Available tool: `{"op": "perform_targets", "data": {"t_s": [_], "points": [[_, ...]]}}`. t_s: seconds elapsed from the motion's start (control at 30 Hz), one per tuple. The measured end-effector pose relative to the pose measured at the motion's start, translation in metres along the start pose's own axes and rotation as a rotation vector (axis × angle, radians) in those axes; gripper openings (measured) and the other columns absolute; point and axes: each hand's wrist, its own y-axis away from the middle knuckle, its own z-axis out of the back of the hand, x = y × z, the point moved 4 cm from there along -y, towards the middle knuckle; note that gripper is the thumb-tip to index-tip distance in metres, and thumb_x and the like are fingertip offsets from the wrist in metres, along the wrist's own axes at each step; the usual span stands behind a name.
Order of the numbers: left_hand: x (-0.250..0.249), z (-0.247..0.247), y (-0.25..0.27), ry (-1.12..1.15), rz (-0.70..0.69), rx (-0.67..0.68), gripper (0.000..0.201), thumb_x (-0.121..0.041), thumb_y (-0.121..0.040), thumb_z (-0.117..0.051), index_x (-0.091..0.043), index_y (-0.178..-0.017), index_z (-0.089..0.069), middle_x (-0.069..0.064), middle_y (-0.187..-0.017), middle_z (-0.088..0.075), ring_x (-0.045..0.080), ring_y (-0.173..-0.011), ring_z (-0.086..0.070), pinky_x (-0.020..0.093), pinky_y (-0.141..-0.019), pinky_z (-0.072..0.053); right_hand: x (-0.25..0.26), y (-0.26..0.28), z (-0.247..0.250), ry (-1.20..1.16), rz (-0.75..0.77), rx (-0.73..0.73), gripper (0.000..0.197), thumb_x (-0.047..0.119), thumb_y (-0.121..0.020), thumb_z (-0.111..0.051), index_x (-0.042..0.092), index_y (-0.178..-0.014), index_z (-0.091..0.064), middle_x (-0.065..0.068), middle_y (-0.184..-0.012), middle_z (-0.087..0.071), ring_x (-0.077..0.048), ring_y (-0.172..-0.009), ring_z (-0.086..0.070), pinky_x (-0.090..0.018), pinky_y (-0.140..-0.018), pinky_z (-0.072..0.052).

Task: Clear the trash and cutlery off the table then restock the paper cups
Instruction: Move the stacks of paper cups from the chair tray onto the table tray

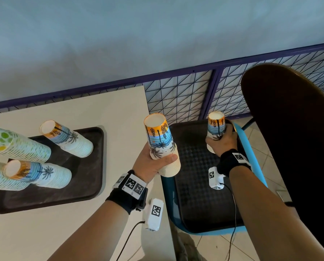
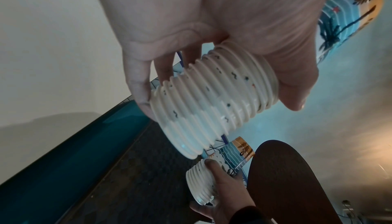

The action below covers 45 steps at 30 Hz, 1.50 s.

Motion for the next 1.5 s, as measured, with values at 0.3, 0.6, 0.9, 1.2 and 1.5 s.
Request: {"op": "perform_targets", "data": {"t_s": [0.3,0.6,0.9,1.2,1.5], "points": [[0.010,0.031,0.042,0.012,-0.052,-0.059,0.066,-0.042,-0.064,-0.086,-0.036,-0.125,-0.063,-0.010,-0.120,-0.075,0.007,-0.108,-0.071,0.044,-0.095,-0.059,0.017,0.066,-0.020,-0.341,0.036,0.042,0.072,0.019,-0.075,-0.087,0.016,-0.135,-0.046,-0.003,-0.126,-0.061,-0.018,-0.112,-0.061,-0.035,-0.101,-0.049],[0.023,0.129,0.125,0.076,-0.143,-0.328,0.046,-0.008,-0.071,-0.082,-0.023,-0.112,-0.067,-0.007,-0.101,-0.079,0.006,-0.093,-0.074,0.033,-0.080,-0.063,0.106,0.181,-0.122,-0.594,0.126,0.336,0.054,0.042,-0.072,-0.084,0.038,-0.119,-0.056,0.009,-0.113,-0.074,-0.011,-0.105,-0.072,-0.051,-0.097,-0.057],[-0.040,0.265,0.195,0.013,-0.427,-0.615,0.069,-0.032,-0.068,-0.091,-0.013,-0.128,-0.064,0.007,-0.126,-0.073,0.030,-0.119,-0.068,0.064,-0.103,-0.050,0.270,0.245,-0.176,-0.578,0.406,0.405,0.055,0.027,-0.083,-0.083,0.017,-0.130,-0.054,0.006,-0.117,-0.071,-0.002,-0.103,-0.069,-0.026,-0.094,-0.057],[-0.053,0.368,0.182,-0.111,-0.443,-0.610,0.062,-0.014,-0.078,-0.087,-0.009,-0.133,-0.058,0.006,-0.127,-0.071,0.023,-0.117,-0.069,0.055,-0.101,-0.055,0.394,0.251,-0.221,-0.499,0.566,0.287,0.058,0.032,-0.081,-0.083,0.021,-0.127,-0.051,0.010,-0.114,-0.069,0.000,-0.100,-0.067,-0.020,-0.090,-0.056],[-0.018,0.391,0.152,-0.089,-0.394,-0.599,0.067,-0.009,-0.077,-0.088,-0.008,-0.135,-0.054,0.003,-0.129,-0.071,0.013,-0.117,-0.069,0.033,-0.100,-0.057,0.400,0.251,-0.285,-0.292,0.575,0.293,0.071,0.033,-0.083,-0.081,0.019,-0.141,-0.042,-0.003,-0.132,-0.058,-0.016,-0.116,-0.061,-0.026,-0.096,-0.050]]}}
